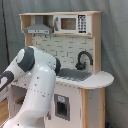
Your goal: Play with the kitchen
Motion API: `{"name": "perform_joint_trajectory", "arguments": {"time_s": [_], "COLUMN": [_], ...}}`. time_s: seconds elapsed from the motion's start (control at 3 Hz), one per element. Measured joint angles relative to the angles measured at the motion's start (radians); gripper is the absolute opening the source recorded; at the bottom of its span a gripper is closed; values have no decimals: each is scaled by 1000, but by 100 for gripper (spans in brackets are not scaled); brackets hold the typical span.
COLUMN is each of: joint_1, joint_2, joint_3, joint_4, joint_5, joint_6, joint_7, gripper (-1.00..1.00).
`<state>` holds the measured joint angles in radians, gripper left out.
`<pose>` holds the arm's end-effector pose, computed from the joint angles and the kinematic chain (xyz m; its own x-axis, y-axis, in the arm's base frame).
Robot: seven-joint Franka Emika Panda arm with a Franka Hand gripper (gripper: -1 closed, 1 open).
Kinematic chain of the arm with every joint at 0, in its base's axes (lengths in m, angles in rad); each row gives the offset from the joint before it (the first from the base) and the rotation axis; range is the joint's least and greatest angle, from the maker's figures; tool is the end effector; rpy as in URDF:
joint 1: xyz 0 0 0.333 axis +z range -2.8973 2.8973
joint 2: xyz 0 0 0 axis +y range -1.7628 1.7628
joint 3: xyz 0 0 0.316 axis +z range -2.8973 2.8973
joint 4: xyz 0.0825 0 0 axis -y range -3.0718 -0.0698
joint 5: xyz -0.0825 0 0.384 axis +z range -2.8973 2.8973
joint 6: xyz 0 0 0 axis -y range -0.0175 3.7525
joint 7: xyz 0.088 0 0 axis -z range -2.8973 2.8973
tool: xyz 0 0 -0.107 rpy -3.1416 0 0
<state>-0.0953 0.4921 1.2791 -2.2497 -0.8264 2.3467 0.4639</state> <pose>0.2133 0.4903 0.2950 0.2923 0.9508 0.1030 0.9480 -0.3023 0.0996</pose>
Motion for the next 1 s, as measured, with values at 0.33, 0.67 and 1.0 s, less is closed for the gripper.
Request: {"name": "perform_joint_trajectory", "arguments": {"time_s": [0.33,0.67,1.0], "joint_1": [80,92,89], "joint_2": [8,-13,-18], "joint_3": [-62,-35,-18], "joint_4": [33,34,34], "joint_5": [0,0,0], "joint_6": [0,-74,-98], "joint_7": [8,66,84], "gripper": [-100,-100,-100]}}
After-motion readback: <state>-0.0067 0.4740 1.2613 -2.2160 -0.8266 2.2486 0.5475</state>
